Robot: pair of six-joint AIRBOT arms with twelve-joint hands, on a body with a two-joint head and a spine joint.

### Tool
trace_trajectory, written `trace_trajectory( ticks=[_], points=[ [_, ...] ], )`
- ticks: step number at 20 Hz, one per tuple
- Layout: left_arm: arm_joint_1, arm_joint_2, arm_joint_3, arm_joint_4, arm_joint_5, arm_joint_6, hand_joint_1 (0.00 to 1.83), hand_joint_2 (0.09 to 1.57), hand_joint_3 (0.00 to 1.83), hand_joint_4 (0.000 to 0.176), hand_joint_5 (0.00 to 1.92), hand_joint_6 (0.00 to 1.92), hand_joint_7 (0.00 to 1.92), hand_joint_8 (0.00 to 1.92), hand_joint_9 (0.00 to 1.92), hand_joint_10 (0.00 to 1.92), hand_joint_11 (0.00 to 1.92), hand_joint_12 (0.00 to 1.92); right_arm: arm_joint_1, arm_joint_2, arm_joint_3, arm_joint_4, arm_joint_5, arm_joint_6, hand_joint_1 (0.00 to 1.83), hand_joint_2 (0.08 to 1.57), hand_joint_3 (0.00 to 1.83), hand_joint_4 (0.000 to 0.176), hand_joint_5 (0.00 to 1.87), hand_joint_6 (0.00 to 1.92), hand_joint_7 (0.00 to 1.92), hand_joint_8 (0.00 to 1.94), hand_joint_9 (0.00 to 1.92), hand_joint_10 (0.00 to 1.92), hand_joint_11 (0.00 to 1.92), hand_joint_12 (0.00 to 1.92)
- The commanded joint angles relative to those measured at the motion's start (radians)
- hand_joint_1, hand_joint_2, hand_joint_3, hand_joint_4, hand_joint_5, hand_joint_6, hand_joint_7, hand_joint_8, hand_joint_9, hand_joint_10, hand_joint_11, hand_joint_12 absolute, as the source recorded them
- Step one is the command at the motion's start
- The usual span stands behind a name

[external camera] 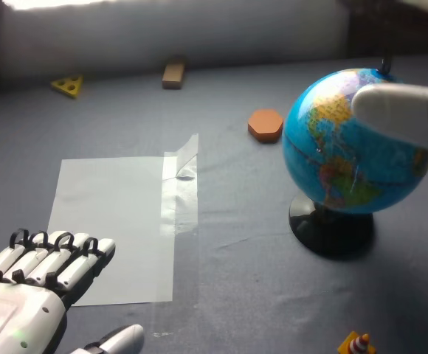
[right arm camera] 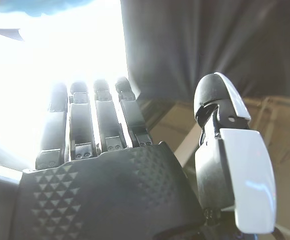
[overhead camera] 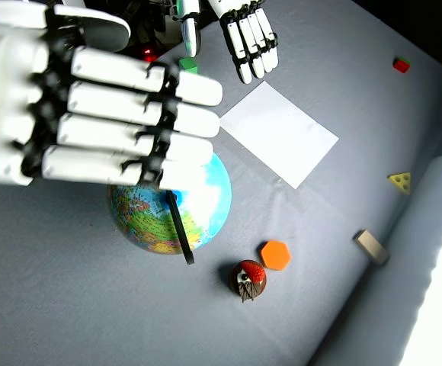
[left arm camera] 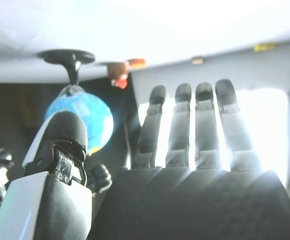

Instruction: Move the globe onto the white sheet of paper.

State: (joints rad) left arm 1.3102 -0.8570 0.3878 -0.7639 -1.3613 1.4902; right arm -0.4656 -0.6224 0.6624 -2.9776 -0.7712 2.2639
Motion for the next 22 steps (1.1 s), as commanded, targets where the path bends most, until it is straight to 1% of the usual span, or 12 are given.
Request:
trace_trajectory(
  ticks=[1,4,7,9,10,11,13,17,19,20,21,22],
  points=[
    [0.002,-0.007,0.009,0.087,-0.117,-0.004,0.0,1.24,0.0,0.046,0.13,0.0,0.11,0.0,0.08,0.0,0.0,0.3,0.006,0.006,0.012,-0.034,-0.135,0.022,0.09,1.19,0.0,0.0,0.11,0.0,0.15,0.0,0.16,0.0,0.0,0.29],
    [0.004,-0.03,0.032,0.104,-0.121,-0.001,0.0,1.24,0.0,0.046,0.13,0.0,0.11,0.0,0.08,0.0,0.0,0.3,-0.007,0.026,0.045,-0.034,-0.109,0.062,0.09,1.19,0.0,0.0,0.11,0.0,0.15,0.0,0.16,0.0,0.0,0.29],
    [-0.005,-0.069,0.06,0.106,-0.119,-0.012,0.0,1.24,0.0,0.046,0.13,0.0,0.11,0.0,0.08,0.0,0.0,0.3,-0.025,0.079,0.079,-0.034,-0.082,0.156,0.09,1.19,0.0,0.0,0.11,0.0,0.15,0.0,0.16,0.0,0.0,0.25],
    [-0.002,-0.078,0.067,0.11,-0.112,-0.029,0.0,1.24,0.0,0.046,0.13,0.0,0.11,0.0,0.08,0.0,0.0,0.3,-0.03,0.103,0.101,-0.034,-0.053,0.206,0.09,1.19,0.0,0.0,0.1,0.0,0.14,0.0,0.15,0.0,0.0,0.25],
    [-0.002,-0.082,0.071,0.113,-0.112,-0.029,0.0,1.24,0.0,0.046,0.14,0.0,0.11,0.0,0.08,0.0,0.0,0.3,-0.029,0.118,0.117,-0.034,-0.006,0.247,0.08,1.19,0.0,0.0,0.1,0.0,0.14,0.0,0.15,0.0,0.0,0.24],
    [-0.003,-0.086,0.078,0.124,-0.11,-0.034,0.0,1.24,0.0,0.046,0.14,0.0,0.11,0.0,0.08,0.0,0.0,0.29,-0.024,0.127,0.134,-0.034,0.066,0.27,0.07,1.19,0.0,0.0,0.1,0.0,0.14,0.0,0.15,0.0,0.0,0.24],
    [-0.007,-0.095,0.092,0.138,-0.092,-0.054,0.0,1.24,0.0,0.045,0.15,0.01,0.11,0.0,0.08,0.0,0.0,0.29,-0.018,0.13,0.175,-0.034,0.177,0.289,0.07,1.19,0.0,0.0,0.11,0.0,0.14,0.0,0.15,0.0,0.0,0.24],
    [-0.034,-0.112,0.106,0.139,-0.049,-0.061,0.0,1.24,0.0,0.045,0.15,0.01,0.11,0.0,0.08,0.0,0.0,0.29,-0.023,0.118,0.254,-0.034,0.431,0.189,0.07,1.19,0.0,0.0,0.11,0.0,0.14,0.0,0.15,0.0,0.0,0.24],
    [-0.035,-0.118,0.108,0.143,-0.048,-0.061,0.0,1.24,0.0,0.045,0.16,0.01,0.11,0.0,0.08,0.0,0.0,0.29,-0.005,0.102,0.269,-0.034,0.549,0.129,0.07,1.19,0.0,0.0,0.1,0.0,0.14,0.0,0.15,0.0,0.0,0.25],
    [-0.024,-0.115,0.115,0.168,-0.058,-0.091,0.0,1.24,0.0,0.045,0.16,0.01,0.11,0.0,0.07,0.0,0.0,0.29,0.057,0.044,0.272,-0.034,0.714,-0.203,0.07,1.19,0.0,0.0,0.1,0.0,0.14,0.0,0.15,0.0,0.0,0.25],
    [-0.023,-0.115,0.116,0.169,-0.058,-0.093,0.0,1.24,0.0,0.045,0.16,0.01,0.11,0.0,0.07,0.0,0.0,0.29,0.062,0.039,0.273,-0.034,0.724,-0.218,0.07,1.19,0.0,0.0,0.1,0.0,0.14,0.0,0.15,0.0,0.0,0.25],
    [-0.02,-0.116,0.12,0.174,-0.058,-0.098,0.0,1.24,0.0,0.045,0.16,0.01,0.11,0.0,0.07,0.0,0.0,0.29,0.076,0.027,0.276,-0.034,0.764,-0.257,0.07,1.19,0.0,0.0,0.1,0.0,0.14,0.0,0.15,0.0,0.0,0.25]
  ],
)
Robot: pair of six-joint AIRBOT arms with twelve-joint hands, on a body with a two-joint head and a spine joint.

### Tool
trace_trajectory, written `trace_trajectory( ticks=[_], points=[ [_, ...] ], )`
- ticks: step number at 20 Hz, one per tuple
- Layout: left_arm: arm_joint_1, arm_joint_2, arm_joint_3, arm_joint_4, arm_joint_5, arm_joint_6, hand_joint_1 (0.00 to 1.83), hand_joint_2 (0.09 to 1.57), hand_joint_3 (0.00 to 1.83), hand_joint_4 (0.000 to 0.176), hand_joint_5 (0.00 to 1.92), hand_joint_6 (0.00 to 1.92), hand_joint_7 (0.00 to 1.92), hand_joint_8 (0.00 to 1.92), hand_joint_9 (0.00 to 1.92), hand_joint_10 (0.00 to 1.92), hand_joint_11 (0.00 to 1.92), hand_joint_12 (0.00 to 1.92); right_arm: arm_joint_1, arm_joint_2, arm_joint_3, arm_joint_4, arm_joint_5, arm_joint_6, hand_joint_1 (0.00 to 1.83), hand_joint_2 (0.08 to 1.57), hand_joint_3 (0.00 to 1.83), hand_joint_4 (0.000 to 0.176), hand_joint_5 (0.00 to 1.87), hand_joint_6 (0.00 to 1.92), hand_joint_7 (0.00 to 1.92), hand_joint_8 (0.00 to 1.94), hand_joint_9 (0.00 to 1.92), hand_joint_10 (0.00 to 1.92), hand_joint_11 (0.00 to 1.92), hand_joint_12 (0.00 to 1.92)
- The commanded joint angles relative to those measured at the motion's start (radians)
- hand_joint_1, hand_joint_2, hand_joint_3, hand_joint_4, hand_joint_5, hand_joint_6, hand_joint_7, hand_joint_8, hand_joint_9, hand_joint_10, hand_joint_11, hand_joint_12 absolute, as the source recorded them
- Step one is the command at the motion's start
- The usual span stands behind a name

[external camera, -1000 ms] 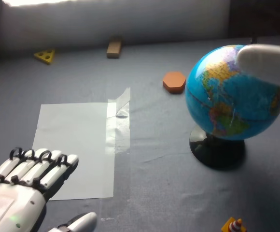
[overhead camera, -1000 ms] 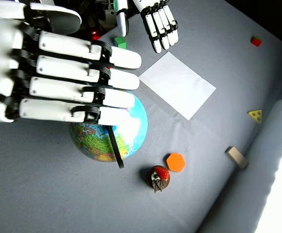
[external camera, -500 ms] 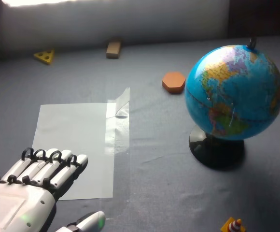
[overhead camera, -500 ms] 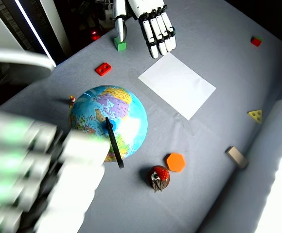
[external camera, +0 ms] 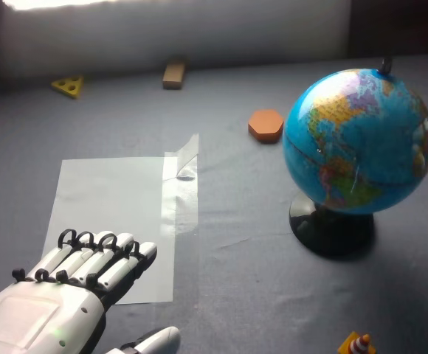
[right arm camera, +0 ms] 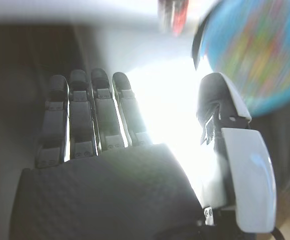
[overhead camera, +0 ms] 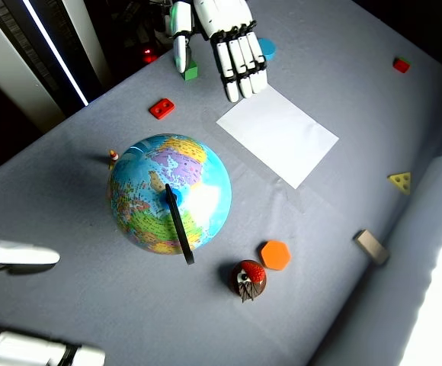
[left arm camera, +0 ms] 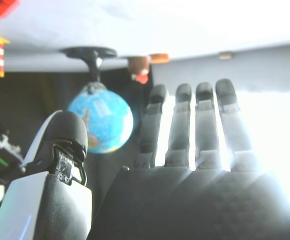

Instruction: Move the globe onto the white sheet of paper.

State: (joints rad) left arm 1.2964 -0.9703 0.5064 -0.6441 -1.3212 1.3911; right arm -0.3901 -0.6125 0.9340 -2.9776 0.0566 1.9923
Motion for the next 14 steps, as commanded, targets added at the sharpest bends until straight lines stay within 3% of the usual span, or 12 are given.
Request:
trace_trajectory(
  ticks=[1,5,6,8,10,14],
  points=[
    [0.001,-0.004,0.008,0.072,-0.098,-0.023,0.0,1.24,0.0,0.045,0.16,0.01,0.11,0.0,0.07,0.0,0.0,0.29,0.02,-0.003,0.014,-0.034,-0.02,-0.042,0.07,1.19,0.0,0.0,0.1,0.0,0.14,0.0,0.15,0.0,0.0,0.25],
    [0.016,-0.002,0.016,0.098,-0.103,-0.029,0.0,1.24,0.0,0.045,0.16,0.01,0.11,0.0,0.07,0.0,0.0,0.28,0.026,-0.041,0.04,-0.021,0.106,-0.143,0.08,1.19,0.0,0.0,0.11,0.0,0.15,0.0,0.16,0.0,0.0,0.31],
    [0.016,-0.004,0.018,0.104,-0.103,-0.03,0.0,1.24,0.0,0.045,0.16,0.01,0.11,0.0,0.07,0.0,0.0,0.28,0.028,-0.043,0.046,0.294,0.172,-0.468,0.08,1.19,0.0,0.0,0.11,0.0,0.15,0.0,0.16,0.0,0.0,0.31],
    [0.024,-0.003,0.016,0.126,-0.096,-0.033,0.0,1.24,0.0,0.045,0.16,0.01,0.11,0.0,0.07,0.0,0.0,0.28,0.023,-0.043,0.069,0.743,0.31,-0.866,0.08,1.19,0.0,0.0,0.11,0.0,0.15,0.0,0.16,0.0,0.0,0.32],
    [0.037,-0.002,0.016,0.14,-0.094,-0.042,0.0,1.24,0.0,0.045,0.16,0.01,0.11,0.0,0.07,0.0,0.0,0.28,0.018,-0.048,0.082,0.914,0.365,-1.059,0.08,1.19,0.0,0.0,0.11,0.0,0.15,0.0,0.16,0.0,0.0,0.32],
    [0.038,-0.012,0.02,0.14,-0.093,-0.049,0.0,1.24,0.0,0.045,0.16,0.01,0.11,0.0,0.07,0.0,0.0,0.28,0.016,-0.107,0.169,1.053,0.43,-1.304,0.08,1.19,0.0,0.0,0.11,0.0,0.15,0.0,0.16,0.0,0.0,0.32]
  ],
)
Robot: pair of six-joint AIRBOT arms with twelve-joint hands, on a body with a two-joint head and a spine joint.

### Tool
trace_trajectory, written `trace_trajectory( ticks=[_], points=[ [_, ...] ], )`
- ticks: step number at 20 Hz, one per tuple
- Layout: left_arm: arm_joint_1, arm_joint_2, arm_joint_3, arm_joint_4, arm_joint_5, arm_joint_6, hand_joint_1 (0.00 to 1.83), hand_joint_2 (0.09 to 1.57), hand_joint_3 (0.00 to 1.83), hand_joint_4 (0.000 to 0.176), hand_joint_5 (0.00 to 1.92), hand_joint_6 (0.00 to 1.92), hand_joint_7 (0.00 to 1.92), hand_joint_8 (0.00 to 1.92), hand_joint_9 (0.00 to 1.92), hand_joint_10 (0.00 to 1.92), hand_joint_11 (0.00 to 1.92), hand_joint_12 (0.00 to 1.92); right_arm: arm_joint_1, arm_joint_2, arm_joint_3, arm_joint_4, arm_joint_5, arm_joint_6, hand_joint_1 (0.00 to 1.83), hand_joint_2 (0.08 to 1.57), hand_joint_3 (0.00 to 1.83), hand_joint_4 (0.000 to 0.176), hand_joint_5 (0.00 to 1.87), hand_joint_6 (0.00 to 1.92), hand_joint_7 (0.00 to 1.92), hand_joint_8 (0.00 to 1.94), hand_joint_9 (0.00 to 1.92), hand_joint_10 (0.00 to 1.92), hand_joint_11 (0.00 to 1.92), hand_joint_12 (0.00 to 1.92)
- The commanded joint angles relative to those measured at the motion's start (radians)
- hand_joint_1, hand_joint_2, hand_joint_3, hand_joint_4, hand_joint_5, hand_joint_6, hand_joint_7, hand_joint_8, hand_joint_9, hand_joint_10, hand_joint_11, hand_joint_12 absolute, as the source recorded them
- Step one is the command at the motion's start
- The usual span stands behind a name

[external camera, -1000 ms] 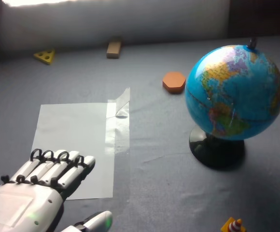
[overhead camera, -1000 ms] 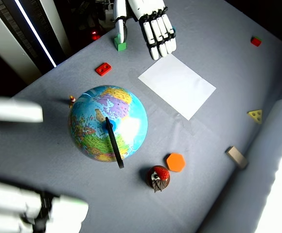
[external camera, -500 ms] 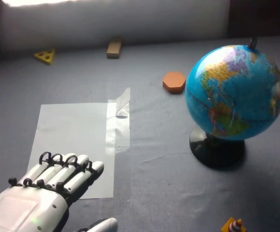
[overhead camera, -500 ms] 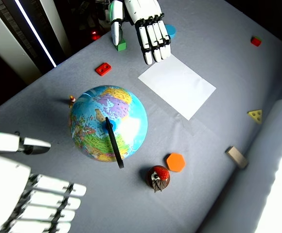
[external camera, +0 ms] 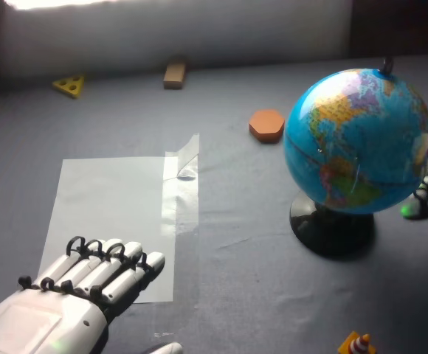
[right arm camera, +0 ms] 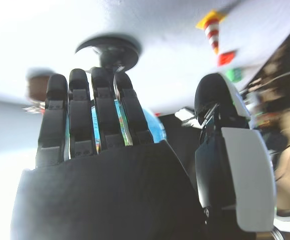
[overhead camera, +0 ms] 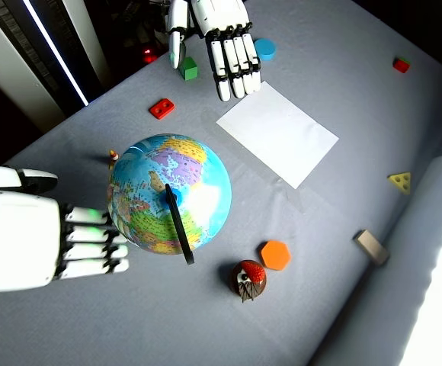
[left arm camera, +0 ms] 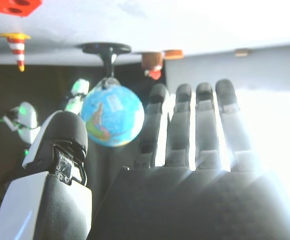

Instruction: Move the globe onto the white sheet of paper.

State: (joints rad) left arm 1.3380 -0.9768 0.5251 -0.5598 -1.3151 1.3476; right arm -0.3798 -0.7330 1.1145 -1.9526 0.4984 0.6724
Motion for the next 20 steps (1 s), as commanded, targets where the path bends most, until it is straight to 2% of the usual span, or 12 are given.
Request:
trace_trajectory(
  ticks=[1,3,5,6,7,8,13,20],
  points=[
    [-0.005,-0.006,0.0,0.052,-0.099,-0.007,0.0,1.24,0.0,0.045,0.16,0.01,0.11,0.0,0.07,0.0,0.0,0.28,-0.002,-0.007,0.02,0.069,0.005,-0.046,0.08,1.19,0.0,0.0,0.11,0.0,0.15,0.0,0.16,0.0,0.0,0.33],
    [-0.007,-0.006,-0.002,0.046,-0.099,-0.007,0.0,1.24,0.0,0.045,0.16,0.0,0.11,0.0,0.07,0.0,0.0,0.28,-0.005,-0.048,0.09,0.168,0.077,-0.21,0.08,1.19,0.0,0.0,0.11,0.0,0.15,0.0,0.16,0.0,0.0,0.33],
    [-0.008,-0.008,-0.003,0.041,-0.099,0.002,0.0,1.24,0.0,0.045,0.16,0.0,0.11,0.0,0.07,0.0,0.0,0.28,-0.007,-0.096,0.169,0.219,0.156,-0.333,0.07,1.19,0.0,0.0,0.11,0.0,0.15,0.0,0.16,0.0,0.0,0.34],
    [-0.006,-0.007,-0.003,0.04,-0.099,0.0,0.0,1.24,0.0,0.045,0.16,0.0,0.11,0.0,0.07,0.0,0.0,0.28,-0.011,-0.11,0.192,0.235,0.176,-0.364,0.07,1.19,0.0,0.0,0.1,0.0,0.15,0.0,0.16,0.0,0.0,0.34],
    [-0.006,-0.007,-0.003,0.038,-0.099,-0.002,0.0,1.24,0.0,0.045,0.16,0.0,0.11,0.0,0.07,0.0,0.0,0.28,-0.026,-0.133,0.239,0.294,0.233,-0.452,0.07,1.19,0.0,0.0,0.1,0.0,0.15,0.0,0.16,0.0,0.0,0.34],
    [-0.006,-0.008,-0.003,0.035,-0.099,-0.003,0.0,1.24,0.0,0.045,0.16,0.0,0.1,0.0,0.07,0.0,0.0,0.28,-0.033,-0.146,0.264,0.309,0.261,-0.485,0.06,1.19,0.0,0.0,0.1,0.0,0.15,0.0,0.16,0.0,0.0,0.34],
    [-0.004,-0.008,-0.003,0.028,-0.099,-0.004,0.0,1.24,0.0,0.045,0.16,0.0,0.1,0.0,0.07,0.0,0.0,0.28,-0.064,-0.208,0.356,0.31,0.37,-0.57,0.06,1.19,0.0,0.0,0.11,0.0,0.16,0.0,0.16,0.0,0.0,0.33],
    [-0.01,-0.006,0.001,0.035,-0.075,-0.002,0.0,1.24,0.0,0.04,0.15,0.0,0.1,0.0,0.07,0.0,0.0,0.28,-0.092,-0.284,0.4,0.309,0.356,-0.594,0.06,1.19,0.0,0.0,0.11,0.0,0.16,0.0,0.16,0.0,0.0,0.33]
  ],
)
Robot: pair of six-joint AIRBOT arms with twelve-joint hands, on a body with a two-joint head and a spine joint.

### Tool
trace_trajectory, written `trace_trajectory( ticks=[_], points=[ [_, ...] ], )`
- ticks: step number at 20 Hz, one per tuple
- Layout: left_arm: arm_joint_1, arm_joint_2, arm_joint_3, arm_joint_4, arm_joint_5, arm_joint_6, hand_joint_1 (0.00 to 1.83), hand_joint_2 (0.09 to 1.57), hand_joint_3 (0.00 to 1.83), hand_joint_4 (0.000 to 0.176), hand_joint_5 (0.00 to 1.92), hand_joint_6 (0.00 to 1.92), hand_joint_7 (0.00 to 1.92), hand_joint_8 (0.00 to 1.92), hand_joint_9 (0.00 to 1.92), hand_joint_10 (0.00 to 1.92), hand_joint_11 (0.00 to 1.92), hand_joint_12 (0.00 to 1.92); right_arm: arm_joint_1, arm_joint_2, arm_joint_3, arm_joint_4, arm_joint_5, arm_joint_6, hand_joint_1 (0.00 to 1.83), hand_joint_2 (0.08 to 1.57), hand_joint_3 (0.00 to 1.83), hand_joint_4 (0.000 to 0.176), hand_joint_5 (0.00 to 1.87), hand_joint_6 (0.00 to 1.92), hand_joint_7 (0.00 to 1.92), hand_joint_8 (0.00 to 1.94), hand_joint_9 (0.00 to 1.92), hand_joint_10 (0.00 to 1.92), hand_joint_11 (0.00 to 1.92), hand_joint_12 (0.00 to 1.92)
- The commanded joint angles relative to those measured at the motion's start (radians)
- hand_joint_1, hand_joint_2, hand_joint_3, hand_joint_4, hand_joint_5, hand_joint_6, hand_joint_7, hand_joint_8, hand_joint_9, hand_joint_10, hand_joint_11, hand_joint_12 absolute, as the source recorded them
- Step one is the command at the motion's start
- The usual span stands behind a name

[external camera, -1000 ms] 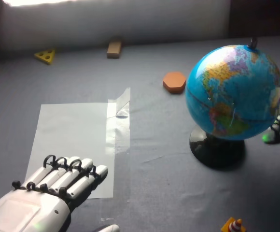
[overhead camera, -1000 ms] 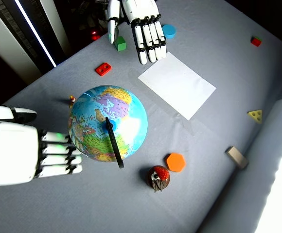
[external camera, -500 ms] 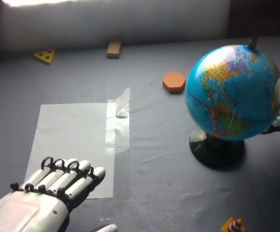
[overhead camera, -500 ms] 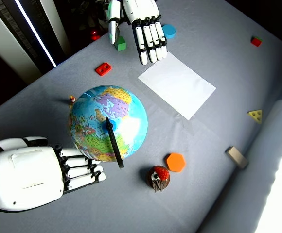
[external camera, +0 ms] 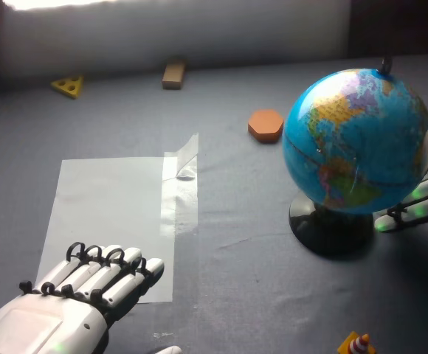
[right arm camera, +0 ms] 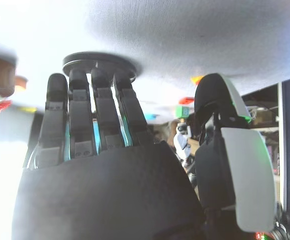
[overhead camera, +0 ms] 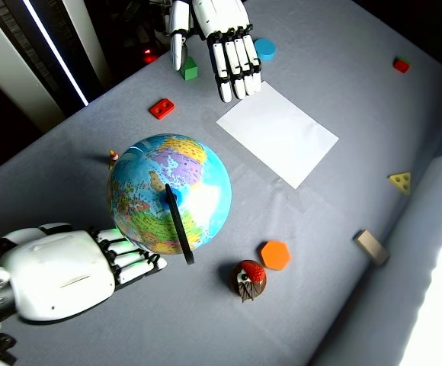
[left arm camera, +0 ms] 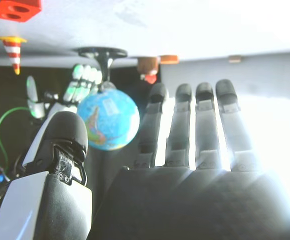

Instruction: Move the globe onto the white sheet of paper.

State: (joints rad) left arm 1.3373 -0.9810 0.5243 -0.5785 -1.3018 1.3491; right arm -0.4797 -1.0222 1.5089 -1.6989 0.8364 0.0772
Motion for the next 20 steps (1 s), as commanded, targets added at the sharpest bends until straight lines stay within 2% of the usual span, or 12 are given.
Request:
trace_trajectory(
  ticks=[1,8,9,10,11,12,13,20],
  points=[
    [-0.013,-0.002,0.001,0.054,-0.088,0.002,0.0,1.24,0.0,0.04,0.15,0.0,0.1,0.0,0.07,0.0,0.0,0.28,0.009,0.001,0.005,0.056,0.016,0.006,0.06,1.19,0.0,0.0,0.11,0.0,0.16,0.0,0.16,0.0,0.0,0.33],
    [-0.033,0.004,0.008,0.042,-0.074,-0.008,0.0,1.24,0.0,0.039,0.12,0.0,0.09,0.0,0.06,0.0,0.0,0.24,0.04,-0.032,0.007,0.055,-0.005,0.017,0.05,1.2,0.0,0.0,0.09,0.0,0.14,0.0,0.16,0.0,0.0,0.33],
    [-0.036,0.004,0.008,0.046,-0.073,-0.008,0.0,1.24,0.0,0.024,0.12,0.0,0.09,0.0,0.05,0.0,0.0,0.22,0.047,-0.038,0.007,0.043,-0.013,0.024,0.04,1.19,0.0,0.0,0.09,0.0,0.14,0.0,0.16,0.0,0.0,0.31],
    [-0.039,0.004,0.007,0.045,-0.066,-0.008,0.0,1.24,0.0,0.024,0.12,0.0,0.09,0.0,0.05,0.0,0.0,0.22,0.047,-0.045,0.008,0.035,-0.026,0.025,0.04,1.19,0.0,0.0,0.09,0.0,0.14,0.0,0.16,0.0,0.0,0.31],
    [-0.04,0.004,0.007,0.045,-0.065,-0.008,0.0,1.23,0.0,0.01,0.12,0.0,0.09,0.0,0.05,0.0,0.0,0.22,0.047,-0.05,0.008,0.028,-0.032,0.025,0.04,1.18,0.0,0.0,0.08,0.0,0.14,0.0,0.16,0.0,0.0,0.26],
    [-0.04,0.003,0.007,0.045,-0.064,-0.008,0.0,1.23,0.0,0.01,0.12,0.0,0.09,0.0,0.05,0.0,0.0,0.22,0.047,-0.058,0.011,0.025,-0.035,0.024,0.04,1.18,0.0,0.0,0.08,0.0,0.14,0.0,0.16,0.0,0.0,0.26],
    [-0.039,0.001,0.007,0.045,-0.061,-0.007,0.0,1.23,0.0,0.001,0.12,0.0,0.09,0.0,0.05,0.0,0.0,0.2,0.048,-0.066,0.015,0.025,-0.037,0.026,0.04,1.18,0.0,0.0,0.07,0.0,0.14,0.0,0.16,0.0,0.0,0.25],
    [-0.032,-0.015,0.017,0.036,-0.053,0.0,0.0,1.23,0.0,0.0,0.12,0.0,0.09,0.0,0.04,0.0,0.0,0.16,0.068,-0.114,0.027,0.021,-0.051,0.032,0.04,1.18,0.0,0.0,0.09,0.01,0.15,0.0,0.16,0.0,0.0,0.25]
  ],
)
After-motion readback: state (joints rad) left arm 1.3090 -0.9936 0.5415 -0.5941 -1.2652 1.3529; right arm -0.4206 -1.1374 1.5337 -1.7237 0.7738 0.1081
